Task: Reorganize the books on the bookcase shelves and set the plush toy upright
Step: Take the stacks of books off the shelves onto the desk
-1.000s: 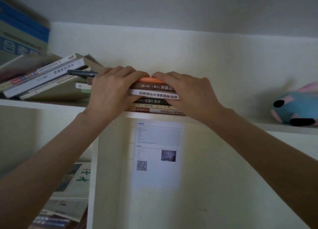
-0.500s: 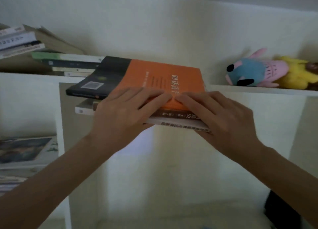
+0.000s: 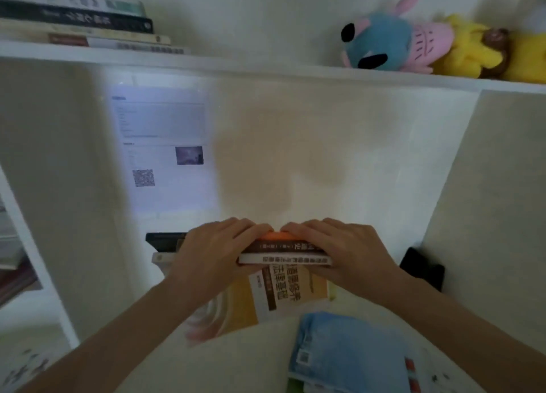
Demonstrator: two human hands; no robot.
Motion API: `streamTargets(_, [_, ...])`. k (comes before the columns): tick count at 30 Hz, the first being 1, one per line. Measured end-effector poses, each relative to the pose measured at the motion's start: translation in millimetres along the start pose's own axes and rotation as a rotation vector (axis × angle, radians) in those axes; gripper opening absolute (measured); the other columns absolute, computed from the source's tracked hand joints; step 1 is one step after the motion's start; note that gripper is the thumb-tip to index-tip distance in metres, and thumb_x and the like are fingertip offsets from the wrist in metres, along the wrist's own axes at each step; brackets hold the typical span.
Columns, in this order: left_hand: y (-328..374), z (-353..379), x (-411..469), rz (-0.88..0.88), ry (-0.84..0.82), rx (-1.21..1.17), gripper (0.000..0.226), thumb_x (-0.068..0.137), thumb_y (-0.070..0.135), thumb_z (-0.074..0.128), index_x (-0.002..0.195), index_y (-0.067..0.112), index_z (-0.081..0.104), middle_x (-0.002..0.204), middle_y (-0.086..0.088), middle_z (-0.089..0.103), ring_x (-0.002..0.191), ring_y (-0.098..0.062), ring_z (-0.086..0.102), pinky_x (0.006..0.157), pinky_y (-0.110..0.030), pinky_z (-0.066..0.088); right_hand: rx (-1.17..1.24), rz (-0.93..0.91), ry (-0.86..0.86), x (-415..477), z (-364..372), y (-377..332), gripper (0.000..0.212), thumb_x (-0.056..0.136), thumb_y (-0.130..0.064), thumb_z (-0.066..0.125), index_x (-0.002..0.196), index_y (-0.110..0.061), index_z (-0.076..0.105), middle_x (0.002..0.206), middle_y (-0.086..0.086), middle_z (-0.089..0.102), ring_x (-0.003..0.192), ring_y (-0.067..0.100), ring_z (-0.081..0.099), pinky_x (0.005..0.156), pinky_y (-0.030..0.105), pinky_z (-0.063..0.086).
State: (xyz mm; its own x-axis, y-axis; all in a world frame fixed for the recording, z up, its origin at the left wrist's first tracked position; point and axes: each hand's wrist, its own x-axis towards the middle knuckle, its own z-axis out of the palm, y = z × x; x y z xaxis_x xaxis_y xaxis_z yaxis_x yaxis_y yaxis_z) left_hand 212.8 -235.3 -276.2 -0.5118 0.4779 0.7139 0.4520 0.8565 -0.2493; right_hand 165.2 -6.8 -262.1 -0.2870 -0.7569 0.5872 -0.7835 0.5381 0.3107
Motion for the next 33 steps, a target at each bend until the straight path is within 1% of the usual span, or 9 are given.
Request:
streamTargets(2, [0.3, 27.1, -9.8, -0.035, -0.021, -0.047, 0.039, 0.078, 0.051, 0.054, 0.106, 0.023, 0.06, 0.084, 0.007, 0.068, 0.063, -0.01, 0.062, 0.052, -0.018, 0.045, 0.005, -0.001, -0.026, -8.8, 20.2, 4.5, 0.06, 0.073, -0.034, 0.071, 0.126, -0.028, 0.044, 0.099, -0.009, 0.069, 0.071, 0.012, 0.064, 0.045, 0.024, 0.046])
streamTargets(9, [-28.4, 96.5, -32.2, -0.102, -0.034, -0.091, 0.039, 0.08, 0.051, 0.052, 0.108, 0.025, 0.053, 0.086, 0.005, 0.066, 0.066, -0.012, 0.059, 0.059, -0.021, 0.042, 0.057, 0.049, -0.03, -6.4, 93.3, 13.2, 0.055, 0.072, -0.024, 0.068, 0.125, -0.024, 0.051, 0.102, -0.004, 0.07, 0.074, 0.018, 0.066, 0.049, 0.026, 0.049])
streamTargets(14, [-53.1, 149.5, -72.1, -0.163, -0.076, -0.115, 0.037, 0.08, 0.046, 0.049, 0.109, 0.024, 0.05, 0.087, 0.003, 0.067, 0.07, -0.014, 0.06, 0.064, -0.022, 0.042, 0.102, 0.087, -0.066, -5.6, 174.7, -1.2, 0.066, 0.069, -0.026, 0.08, 0.126, -0.023, 0.047, 0.108, -0.002, 0.069, 0.082, 0.019, 0.067, 0.055, 0.03, 0.054])
streamTargets(19, [-61.8, 215.3, -130.8, -0.3, -0.287, -0.207, 0.074, 0.049, 0.035, 0.09, 0.111, 0.025, 0.05, 0.096, 0.001, 0.067, 0.084, -0.018, 0.061, 0.068, -0.03, 0.05, 0.116, 0.096, -0.11, -28.3, 263.7, -25.1, 0.066, 0.061, -0.019, 0.084, 0.122, -0.019, 0.059, 0.108, 0.001, 0.069, 0.085, 0.022, 0.067, 0.06, 0.03, 0.055])
streamTargets(22, [-39.8, 254.1, -183.2, -0.385, -0.56, -0.291, 0.083, 0.038, 0.041, 0.092, 0.109, 0.027, 0.052, 0.099, 0.002, 0.067, 0.085, -0.016, 0.065, 0.064, -0.027, 0.054, 0.206, 0.183, -0.394, -66.4, 311.0, -57.9, 0.078, 0.058, -0.02, 0.087, 0.128, -0.02, 0.053, 0.112, 0.0, 0.067, 0.087, 0.021, 0.067, 0.065, 0.029, 0.054])
streamTargets(26, [-7.1, 286.1, -255.8, -0.44, -0.836, -0.502, 0.051, 0.066, 0.055, 0.071, 0.108, 0.025, 0.068, 0.112, 0.003, 0.064, 0.095, -0.018, 0.066, 0.076, -0.03, 0.054, 0.405, 0.249, -1.098, -115.5, 343.5, -91.5, 0.07, 0.087, -0.031, 0.063, 0.147, -0.023, 0.027, 0.151, 0.002, 0.027, 0.135, 0.025, 0.033, 0.095, 0.04, 0.044])
streamTargets(29, [-4.5, 294.1, -263.4, -0.547, -0.859, -0.557, 0.054, 0.082, 0.059, 0.039, 0.112, 0.024, 0.067, 0.121, 0.003, 0.056, 0.115, -0.018, 0.053, 0.091, -0.034, 0.048, 0.473, 0.325, -1.118, -117.6, 345.0, -83.6, 0.062, 0.091, -0.047, 0.054, 0.145, -0.024, 0.034, 0.148, -0.002, 0.032, 0.128, 0.021, 0.043, 0.098, 0.034, 0.043])
streamTargets(31, [-8.5, 299.9, -257.3, -0.609, -0.95, -0.579, 0.045, 0.091, 0.052, 0.04, 0.121, 0.025, 0.061, 0.129, 0.006, 0.048, 0.123, -0.012, 0.04, 0.103, -0.031, 0.038, 0.546, 0.437, -1.136, -105.3, 343.1, -76.1, 0.06, 0.09, -0.058, 0.047, 0.14, -0.025, 0.043, 0.142, -0.006, 0.041, 0.124, 0.017, 0.048, 0.098, 0.03, 0.04])
streamTargets(33, [-11.5, 302.8, -245.5, -0.736, -0.989, -0.661, 0.045, 0.095, 0.051, 0.037, 0.122, 0.024, 0.061, 0.126, 0.006, 0.052, 0.116, -0.011, 0.045, 0.101, -0.031, 0.041, 0.652, 0.58, -1.166, -92.4, 341.0, -73.5, 0.061, 0.088, -0.065, 0.043, 0.136, -0.027, 0.048, 0.135, -0.007, 0.049, 0.12, 0.016, 0.051, 0.097, 0.028, 0.04])
